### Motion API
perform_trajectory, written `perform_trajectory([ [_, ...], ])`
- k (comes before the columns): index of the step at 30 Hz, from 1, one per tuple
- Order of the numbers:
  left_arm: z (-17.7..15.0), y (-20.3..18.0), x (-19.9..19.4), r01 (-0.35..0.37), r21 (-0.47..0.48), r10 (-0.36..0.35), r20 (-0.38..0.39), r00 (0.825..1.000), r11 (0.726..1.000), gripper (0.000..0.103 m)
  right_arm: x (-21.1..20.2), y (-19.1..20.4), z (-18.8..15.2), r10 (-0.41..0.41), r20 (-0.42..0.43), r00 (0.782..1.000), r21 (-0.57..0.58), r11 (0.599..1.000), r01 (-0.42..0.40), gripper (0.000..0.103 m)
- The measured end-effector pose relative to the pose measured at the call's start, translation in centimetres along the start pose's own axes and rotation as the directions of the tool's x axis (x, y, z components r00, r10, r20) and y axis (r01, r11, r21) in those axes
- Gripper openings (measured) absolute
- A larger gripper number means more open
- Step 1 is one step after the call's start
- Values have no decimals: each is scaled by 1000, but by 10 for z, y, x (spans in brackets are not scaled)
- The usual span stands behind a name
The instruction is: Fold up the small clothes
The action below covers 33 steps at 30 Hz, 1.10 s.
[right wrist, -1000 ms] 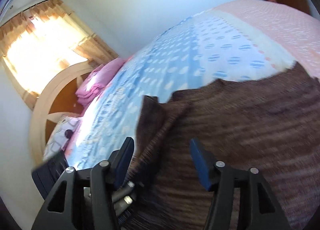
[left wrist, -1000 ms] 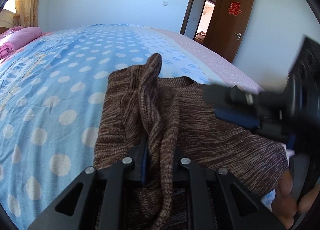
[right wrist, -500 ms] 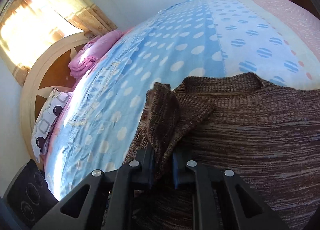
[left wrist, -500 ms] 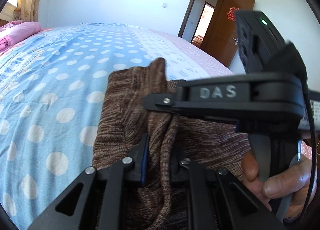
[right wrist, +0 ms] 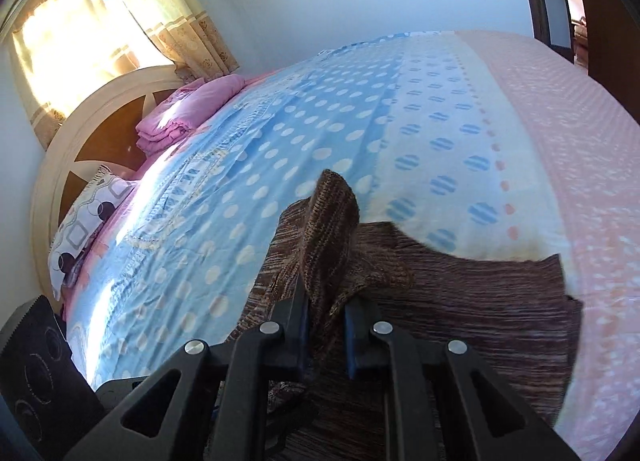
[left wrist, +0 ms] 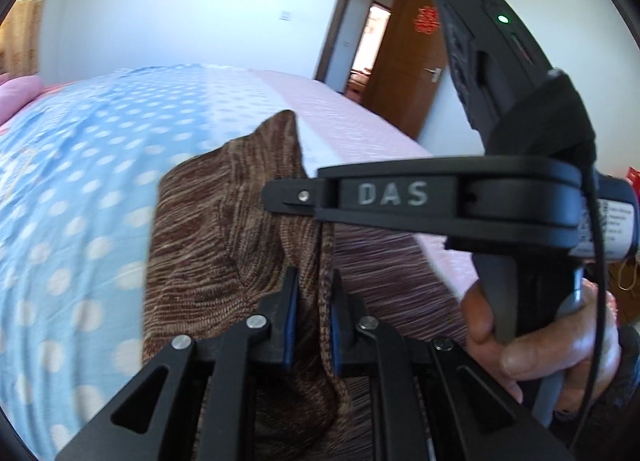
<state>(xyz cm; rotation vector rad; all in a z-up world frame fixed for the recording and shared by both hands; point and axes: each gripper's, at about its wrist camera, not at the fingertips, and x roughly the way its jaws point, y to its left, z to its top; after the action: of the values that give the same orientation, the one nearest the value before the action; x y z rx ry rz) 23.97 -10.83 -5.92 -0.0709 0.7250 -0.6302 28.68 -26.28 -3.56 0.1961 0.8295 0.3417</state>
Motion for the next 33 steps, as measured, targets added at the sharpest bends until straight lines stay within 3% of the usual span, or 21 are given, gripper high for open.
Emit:
perform_trajectory([
  [9, 6, -81, 60, 87, 15, -86, -54, 995, 996, 11, -26, -99, -6, -104, -50, 993, 35, 994, 105, 14],
  [14, -12, -106, 94, 85, 43, -78, -132, 988, 995, 11, -1, -136, -29, -115, -119, 986, 70, 990, 124, 14],
  [16, -20, -110, 96, 64, 69, -53, -148, 988, 996, 13, 2, -144, -38, -105, -89, 990, 96, 989, 113, 14],
  [18, -27, -115, 84, 64, 104, -50, -129, 990, 993, 20, 0, -148, -41, -92, -72, 993, 132, 986, 101, 17],
  [20, -35, -118, 66, 118, 113, -103, -135, 986, 987, 46, -6, -152, -43, -93, -65, 994, 163, 981, 102, 25],
  [22, -42, -114, 48, 138, 113, -121, -145, 982, 984, 51, -22, -155, -46, -142, -65, 988, 195, 969, 152, 42],
  [25, -47, -97, 22, 171, 118, -153, -142, 978, 978, 53, -64, -153, -60, -161, 23, 987, 247, 957, 150, 42],
  [29, -49, -44, -16, 169, 43, -168, -38, 985, 985, 69, -119, -136, -99, -146, 95, 985, 303, 946, 111, 42],
  [33, -36, -1, -33, 85, -67, -81, 56, 995, 994, 79, -136, -95, -136, -65, 98, 993, 293, 956, 34, 42],
])
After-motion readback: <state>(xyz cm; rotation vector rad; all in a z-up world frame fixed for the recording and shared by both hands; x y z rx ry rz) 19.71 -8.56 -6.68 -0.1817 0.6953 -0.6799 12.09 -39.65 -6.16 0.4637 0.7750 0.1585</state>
